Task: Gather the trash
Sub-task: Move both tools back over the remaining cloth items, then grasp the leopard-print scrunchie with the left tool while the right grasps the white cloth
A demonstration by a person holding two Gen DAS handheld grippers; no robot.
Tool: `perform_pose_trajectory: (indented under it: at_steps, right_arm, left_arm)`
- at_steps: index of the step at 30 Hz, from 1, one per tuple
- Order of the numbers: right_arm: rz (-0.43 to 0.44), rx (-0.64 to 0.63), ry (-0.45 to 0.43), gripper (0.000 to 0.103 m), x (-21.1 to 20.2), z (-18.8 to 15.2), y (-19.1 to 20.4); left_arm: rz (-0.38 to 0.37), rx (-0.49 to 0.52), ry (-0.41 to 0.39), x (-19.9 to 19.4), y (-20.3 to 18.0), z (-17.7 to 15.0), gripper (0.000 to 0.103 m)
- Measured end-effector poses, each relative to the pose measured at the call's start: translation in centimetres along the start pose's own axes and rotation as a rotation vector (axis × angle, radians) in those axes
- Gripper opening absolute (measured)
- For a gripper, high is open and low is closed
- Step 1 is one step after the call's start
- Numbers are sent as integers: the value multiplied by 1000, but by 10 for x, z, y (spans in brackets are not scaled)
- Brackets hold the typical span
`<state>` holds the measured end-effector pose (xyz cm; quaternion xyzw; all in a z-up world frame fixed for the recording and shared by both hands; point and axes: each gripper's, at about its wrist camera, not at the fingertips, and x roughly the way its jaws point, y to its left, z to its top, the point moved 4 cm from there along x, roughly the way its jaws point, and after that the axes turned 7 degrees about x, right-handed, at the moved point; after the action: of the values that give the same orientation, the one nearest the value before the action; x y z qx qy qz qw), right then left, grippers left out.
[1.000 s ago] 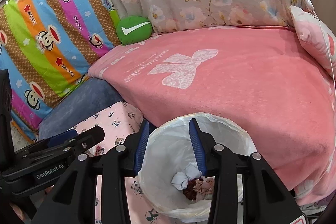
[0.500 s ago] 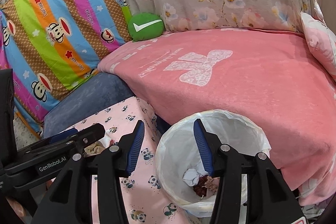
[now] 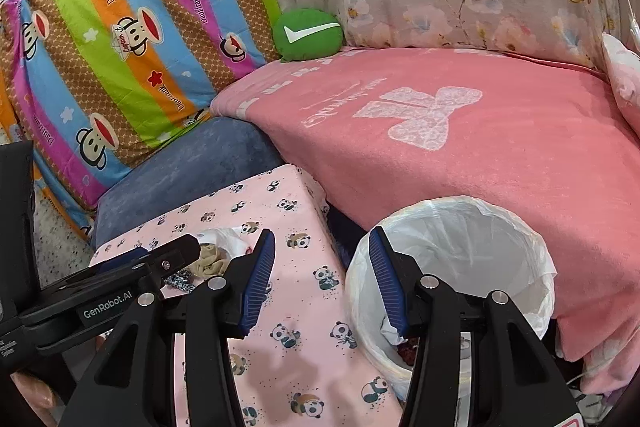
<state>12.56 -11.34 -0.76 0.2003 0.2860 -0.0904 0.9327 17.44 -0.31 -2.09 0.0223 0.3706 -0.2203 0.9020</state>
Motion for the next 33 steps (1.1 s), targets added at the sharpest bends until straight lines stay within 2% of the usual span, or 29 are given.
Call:
perform_pose_trajectory:
  at_steps: [12, 21, 28, 33]
  right_arm:
    - [36, -67, 65, 50, 29, -22, 51]
    - [81, -110, 129, 50, 75, -33, 94]
    - [110, -129, 170, 50, 117, -29, 122]
    - [112, -142, 196, 48, 151, -24, 143]
  left_arm:
    - [77, -125, 41, 5, 76, -24, 82]
    - [131, -228, 94, 19, 135, -44, 82]
    - [106, -316, 128, 43, 168, -46, 82]
    - [80, -332, 149, 62, 178, -42, 81]
